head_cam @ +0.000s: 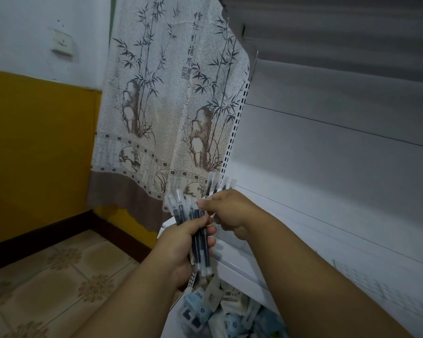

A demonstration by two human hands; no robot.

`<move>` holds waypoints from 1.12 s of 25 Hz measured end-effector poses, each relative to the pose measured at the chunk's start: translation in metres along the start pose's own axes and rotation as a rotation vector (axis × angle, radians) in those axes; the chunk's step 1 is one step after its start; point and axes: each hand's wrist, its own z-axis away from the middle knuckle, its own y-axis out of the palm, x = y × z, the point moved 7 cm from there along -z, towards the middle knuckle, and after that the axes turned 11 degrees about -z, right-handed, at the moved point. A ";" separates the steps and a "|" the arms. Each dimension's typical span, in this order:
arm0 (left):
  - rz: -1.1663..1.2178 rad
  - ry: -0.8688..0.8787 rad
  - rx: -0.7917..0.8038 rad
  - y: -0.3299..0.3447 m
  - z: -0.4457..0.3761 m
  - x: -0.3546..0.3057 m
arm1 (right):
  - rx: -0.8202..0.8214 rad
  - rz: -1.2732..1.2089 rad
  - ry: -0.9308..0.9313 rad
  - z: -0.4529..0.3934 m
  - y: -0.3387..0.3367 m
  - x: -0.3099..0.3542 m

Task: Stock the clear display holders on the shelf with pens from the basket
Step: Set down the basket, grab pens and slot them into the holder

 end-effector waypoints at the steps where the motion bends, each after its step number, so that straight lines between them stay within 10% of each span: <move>1: -0.007 0.004 -0.003 0.000 0.002 -0.001 | -0.030 -0.063 -0.006 0.001 -0.005 0.002; 5: -0.025 -0.012 -0.052 -0.004 0.004 0.000 | -0.412 -0.370 -0.220 0.005 -0.063 0.015; 9: -0.019 -0.010 -0.068 -0.002 0.001 -0.002 | -0.713 -0.103 -0.513 0.014 -0.101 0.022; 28: 0.028 -0.014 -0.008 0.005 -0.009 0.004 | -0.551 0.469 -0.294 -0.019 -0.078 0.007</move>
